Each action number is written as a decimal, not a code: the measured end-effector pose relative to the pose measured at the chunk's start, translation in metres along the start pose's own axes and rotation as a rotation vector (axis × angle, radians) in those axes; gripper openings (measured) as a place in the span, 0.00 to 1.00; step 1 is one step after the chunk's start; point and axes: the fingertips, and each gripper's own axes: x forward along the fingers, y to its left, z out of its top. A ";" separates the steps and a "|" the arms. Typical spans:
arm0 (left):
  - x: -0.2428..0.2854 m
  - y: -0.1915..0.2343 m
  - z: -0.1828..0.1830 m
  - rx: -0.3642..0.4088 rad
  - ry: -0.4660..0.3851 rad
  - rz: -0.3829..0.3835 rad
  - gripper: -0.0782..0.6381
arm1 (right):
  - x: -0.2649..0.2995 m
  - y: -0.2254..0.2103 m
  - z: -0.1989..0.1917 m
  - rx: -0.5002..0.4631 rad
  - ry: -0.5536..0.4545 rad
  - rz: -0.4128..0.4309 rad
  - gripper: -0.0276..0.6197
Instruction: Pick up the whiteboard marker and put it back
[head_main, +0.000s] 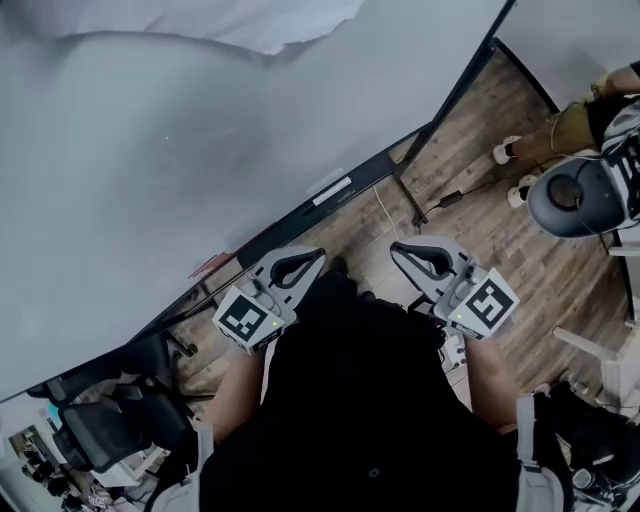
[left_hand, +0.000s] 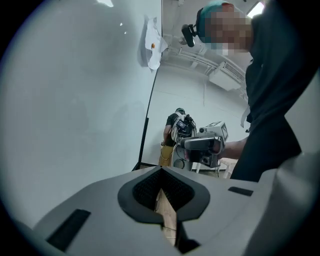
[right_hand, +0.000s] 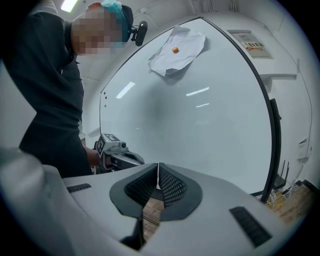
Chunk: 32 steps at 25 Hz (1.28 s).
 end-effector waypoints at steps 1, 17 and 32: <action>0.004 0.005 0.001 -0.004 0.000 0.000 0.13 | 0.006 -0.004 0.006 -0.003 -0.013 -0.004 0.07; 0.042 0.033 0.014 -0.041 -0.025 -0.041 0.13 | 0.053 -0.066 0.005 -0.252 0.169 0.037 0.07; 0.026 0.055 0.014 -0.122 -0.153 0.361 0.13 | 0.089 -0.081 -0.004 -0.502 0.311 0.359 0.07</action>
